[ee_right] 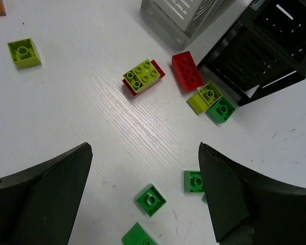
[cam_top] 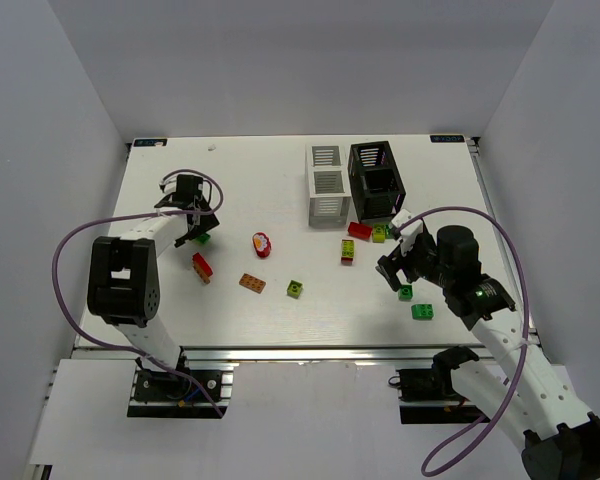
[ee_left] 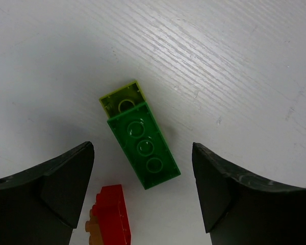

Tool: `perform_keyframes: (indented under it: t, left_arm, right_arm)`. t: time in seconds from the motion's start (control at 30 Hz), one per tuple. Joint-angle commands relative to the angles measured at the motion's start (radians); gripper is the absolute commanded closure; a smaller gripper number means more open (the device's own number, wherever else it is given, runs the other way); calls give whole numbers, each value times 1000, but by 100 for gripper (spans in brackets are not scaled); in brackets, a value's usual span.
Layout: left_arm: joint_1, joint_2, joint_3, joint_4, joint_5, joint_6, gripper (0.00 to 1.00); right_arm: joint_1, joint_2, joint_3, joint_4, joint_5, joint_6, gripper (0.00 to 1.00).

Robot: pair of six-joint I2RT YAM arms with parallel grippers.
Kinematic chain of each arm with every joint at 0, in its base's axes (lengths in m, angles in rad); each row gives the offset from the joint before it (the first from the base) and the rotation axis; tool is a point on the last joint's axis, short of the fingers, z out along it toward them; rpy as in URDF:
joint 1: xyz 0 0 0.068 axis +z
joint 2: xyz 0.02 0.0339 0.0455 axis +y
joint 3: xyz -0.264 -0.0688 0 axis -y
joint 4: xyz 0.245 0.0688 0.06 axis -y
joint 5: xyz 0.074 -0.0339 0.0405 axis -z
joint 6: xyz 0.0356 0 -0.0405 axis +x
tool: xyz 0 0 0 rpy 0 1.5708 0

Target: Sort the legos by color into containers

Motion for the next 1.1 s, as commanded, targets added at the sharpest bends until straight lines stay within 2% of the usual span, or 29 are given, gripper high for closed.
perform_keyframes:
  t: [0.0, 0.2, 0.57, 1.07]
  left_arm:
    - [20, -4, 31, 5, 20, -11, 14]
    - [20, 4, 29, 10, 31, -11, 17]
    - [20, 14, 25, 20, 61, -5, 31]
    - [20, 30, 31, 22, 87, 3, 40]
  right_arm:
    - [8, 1, 20, 29, 10, -8, 11]
    - [9, 1, 19, 29, 8, -8, 11]
    - [8, -15, 20, 31, 8, -9, 11]
    - [13, -19, 17, 33, 8, -11, 11]
